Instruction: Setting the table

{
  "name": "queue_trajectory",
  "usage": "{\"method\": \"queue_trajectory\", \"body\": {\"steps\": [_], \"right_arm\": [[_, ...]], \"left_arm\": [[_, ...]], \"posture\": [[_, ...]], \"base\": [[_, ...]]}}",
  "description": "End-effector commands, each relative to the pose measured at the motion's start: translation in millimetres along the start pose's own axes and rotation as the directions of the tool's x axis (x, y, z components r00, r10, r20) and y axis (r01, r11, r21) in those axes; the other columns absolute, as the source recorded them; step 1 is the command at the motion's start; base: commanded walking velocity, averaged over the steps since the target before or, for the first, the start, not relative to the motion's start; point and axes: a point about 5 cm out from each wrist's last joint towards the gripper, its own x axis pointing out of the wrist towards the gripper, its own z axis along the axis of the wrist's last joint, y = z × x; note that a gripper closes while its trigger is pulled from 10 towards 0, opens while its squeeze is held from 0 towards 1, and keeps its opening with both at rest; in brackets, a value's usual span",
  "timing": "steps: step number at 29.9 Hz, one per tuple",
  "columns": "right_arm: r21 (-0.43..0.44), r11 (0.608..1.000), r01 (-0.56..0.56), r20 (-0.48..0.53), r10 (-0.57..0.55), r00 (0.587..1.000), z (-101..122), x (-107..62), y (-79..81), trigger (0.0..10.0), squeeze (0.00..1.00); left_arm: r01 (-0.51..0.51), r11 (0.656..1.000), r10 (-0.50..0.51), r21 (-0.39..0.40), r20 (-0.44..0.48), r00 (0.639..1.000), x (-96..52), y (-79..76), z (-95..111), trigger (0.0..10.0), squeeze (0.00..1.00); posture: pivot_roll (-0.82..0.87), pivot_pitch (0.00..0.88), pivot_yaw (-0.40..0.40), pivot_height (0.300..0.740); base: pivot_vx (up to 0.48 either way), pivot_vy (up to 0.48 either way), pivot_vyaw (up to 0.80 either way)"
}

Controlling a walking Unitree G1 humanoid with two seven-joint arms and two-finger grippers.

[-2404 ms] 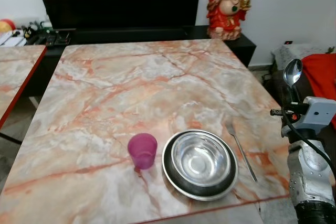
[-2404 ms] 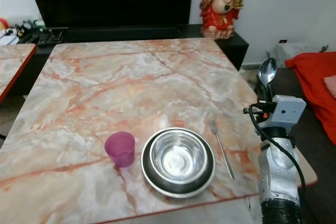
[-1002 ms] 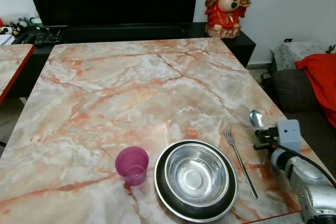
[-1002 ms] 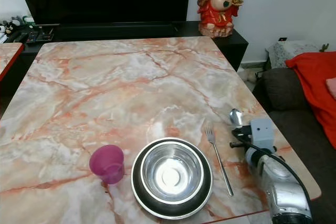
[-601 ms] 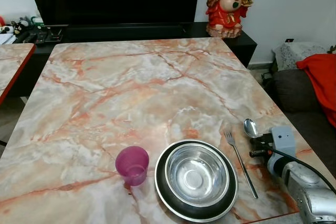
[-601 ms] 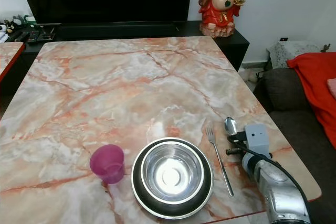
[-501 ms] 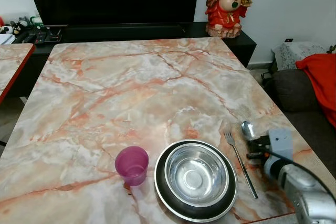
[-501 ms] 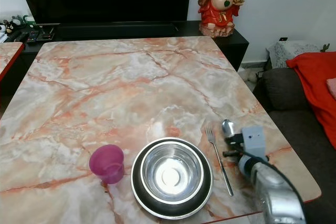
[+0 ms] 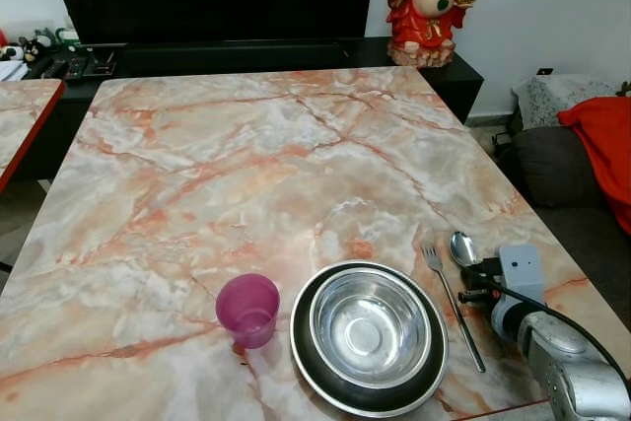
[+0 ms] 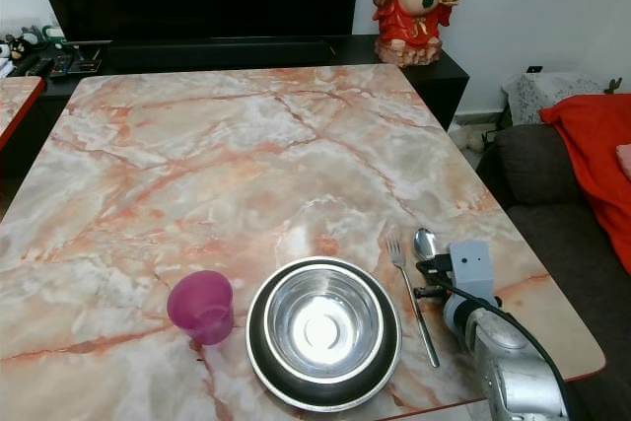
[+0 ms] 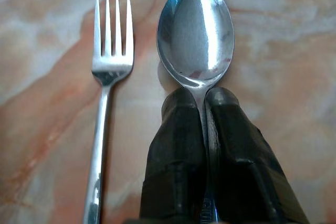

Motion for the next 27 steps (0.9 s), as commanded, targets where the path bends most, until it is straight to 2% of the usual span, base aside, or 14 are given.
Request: {"method": "queue_trajectory", "body": {"steps": [1, 11, 12, 14, 15, 16, 17, 23, 24, 25, 26, 27], "right_arm": [[-0.01, 1.0, 0.006, -0.004, -0.006, 1.0, 0.4, -2.7, -0.5, 10.0, 0.0], [0.0, 1.0, 0.003, -0.008, -0.003, 1.0, -0.8, -2.9, 1.2, 10.0, 0.0], [0.001, 1.0, 0.001, -0.008, -0.001, 1.0, -1.0, -2.8, 1.6, 10.0, 0.07], [0.001, 1.0, -0.001, -0.009, 0.001, 1.0, -1.0, -2.5, 2.4, 10.0, 0.08], [0.003, 1.0, -0.004, -0.008, 0.004, 1.0, -0.7, -2.3, 3.2, 10.0, 0.2], [0.003, 1.0, -0.004, -0.008, 0.004, 1.0, -0.7, -2.3, 3.2, 10.0, 0.2], [0.004, 1.0, -0.006, -0.009, 0.006, 1.0, -0.6, -2.2, 3.6, 10.0, 0.29], [0.002, 1.0, -0.009, -0.011, 0.009, 1.0, -1.1, -1.9, 4.0, 10.0, 0.29], [0.004, 1.0, -0.013, -0.01, 0.013, 1.0, -0.9, -1.8, 4.7, 10.0, 0.38], [0.004, 1.0, -0.013, -0.01, 0.013, 1.0, -0.9, -1.8, 4.7, 10.0, 0.38], [0.005, 1.0, -0.016, -0.009, 0.016, 1.0, -0.7, -1.7, 5.1, 10.0, 0.56], [0.005, 1.0, -0.017, -0.008, 0.017, 1.0, -0.7, -1.5, 5.4, 10.0, 0.57]], "left_arm": [[0.004, 1.0, -0.004, 0.007, -0.036, 0.999, -1.8, -0.1, -9.1, 10.0, 0.0], [0.008, 1.0, -0.008, 0.009, -0.023, 1.0, -0.6, -0.9, -4.4, 10.0, 0.0], [0.008, 1.0, -0.008, 0.009, -0.022, 1.0, -0.6, -1.0, -4.4, 10.0, 0.0], [0.009, 1.0, -0.009, 0.009, -0.021, 1.0, -0.6, -1.1, -4.4, 10.0, 0.0], [0.009, 1.0, -0.009, 0.008, -0.021, 1.0, -0.6, -1.1, -4.4, 10.0, 0.0], [0.009, 1.0, -0.009, 0.008, -0.021, 1.0, -0.6, -1.1, -4.4, 10.0, 0.0], [0.009, 1.0, -0.009, 0.008, -0.02, 1.0, -0.6, -1.1, -4.4, 10.0, 0.0], [0.009, 1.0, -0.009, 0.007, -0.019, 1.0, -0.7, -0.9, -4.2, 10.0, 0.0], [0.009, 1.0, -0.009, 0.007, -0.017, 1.0, -0.6, -0.9, -3.7, 10.0, 0.0], [0.009, 1.0, -0.009, 0.007, -0.017, 1.0, -0.6, -0.9, -3.7, 10.0, 0.0], [0.009, 1.0, -0.009, 0.007, -0.016, 1.0, -0.4, -0.9, -3.2, 10.0, 0.0], [0.009, 1.0, -0.009, 0.007, -0.015, 1.0, -0.3, -1.0, -2.8, 10.0, 0.0]], "posture": [[0.0, 0.121, -0.028, 0.74], [0.0, 0.121, -0.027, 0.74], [0.0, 0.12, -0.028, 0.74], [0.0, 0.12, -0.028, 0.74], [0.0, 0.12, -0.028, 0.74], [0.0, 0.12, -0.028, 0.74], [0.0, 0.12, -0.028, 0.74], [0.0, 0.121, -0.03, 0.74], [0.0, 0.121, -0.03, 0.74], [0.0, 0.121, -0.03, 0.74], [0.0, 0.12, -0.03, 0.74], [0.0, 0.12, -0.03, 0.74]], "base": [[0.0, 0.0, 0.0], [0.0, 0.0, 0.0], [0.0, 0.0, 0.0], [0.0, 0.0, 0.0], [0.0, 0.0, 0.0], [0.0, 0.0, 0.0], [0.0, 0.0, 0.0], [0.0, 0.0, 0.0], [0.0, 0.0, 0.0], [0.0, 0.0, 0.0], [0.0, 0.0, 0.0], [0.0, 0.0, 0.0]]}}
